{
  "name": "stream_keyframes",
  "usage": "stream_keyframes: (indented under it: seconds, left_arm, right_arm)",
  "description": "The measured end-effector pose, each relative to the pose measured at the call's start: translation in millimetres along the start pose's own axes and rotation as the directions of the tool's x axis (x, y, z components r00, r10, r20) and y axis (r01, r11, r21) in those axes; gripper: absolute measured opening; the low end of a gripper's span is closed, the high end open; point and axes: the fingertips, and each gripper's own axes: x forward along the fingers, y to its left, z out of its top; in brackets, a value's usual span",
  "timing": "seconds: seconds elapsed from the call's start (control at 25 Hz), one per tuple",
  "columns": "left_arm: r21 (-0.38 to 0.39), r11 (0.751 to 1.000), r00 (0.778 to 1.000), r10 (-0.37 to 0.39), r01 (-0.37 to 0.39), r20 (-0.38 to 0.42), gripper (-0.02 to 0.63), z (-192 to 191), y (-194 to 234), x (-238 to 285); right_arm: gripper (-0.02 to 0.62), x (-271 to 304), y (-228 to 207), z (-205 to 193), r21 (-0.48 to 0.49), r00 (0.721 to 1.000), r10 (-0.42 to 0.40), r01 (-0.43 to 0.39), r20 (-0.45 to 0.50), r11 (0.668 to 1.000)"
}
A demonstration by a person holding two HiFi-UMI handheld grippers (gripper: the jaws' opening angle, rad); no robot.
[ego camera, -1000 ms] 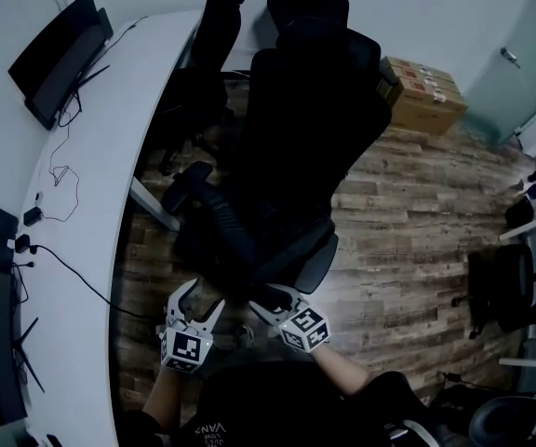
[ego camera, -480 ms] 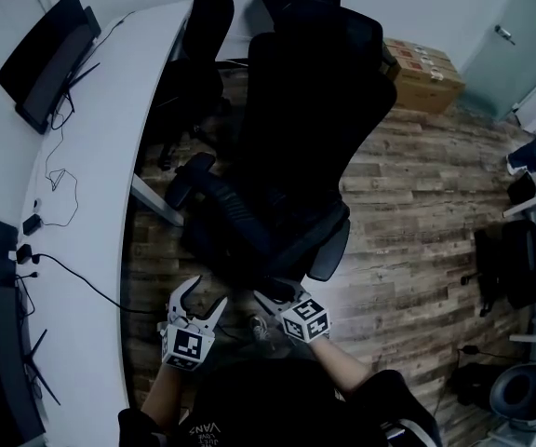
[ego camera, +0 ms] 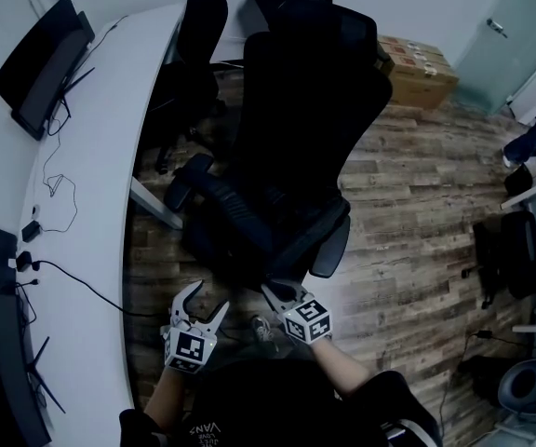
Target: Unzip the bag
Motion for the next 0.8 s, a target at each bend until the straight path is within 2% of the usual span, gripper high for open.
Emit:
stream_keyframes:
  seconds: [0.2,0.4,0.56,0.8]
  left_arm:
    - [0.010,1.000,1.000,-0.018,0.018,-0.001,0.275,0,0,8]
    - [0.043,0.997,0.998,-0.058,0.058,-0.001,0.276,-4,-2,25]
    - [0.134,0.986,0.995,-0.099,0.102,-0.026,0.276,-7,-14,46]
    - [0.276,0.950,0.990,-0.141,0.143,-0.028,0.276,4,-32,80]
  right_arm:
    - [0.048,-13,14,5,0.066,0.998,0.047,-0.050,0.037,0.997]
    - [0.046,-25,20,22,0.114,0.994,0.052,-0.063,0.094,0.992]
    - [0.046,-29,21,36,0.121,0.992,0.062,-0.076,0.114,0.990]
    - [0.046,-33,26,44,0.140,0.988,0.113,-0.127,0.109,0.982]
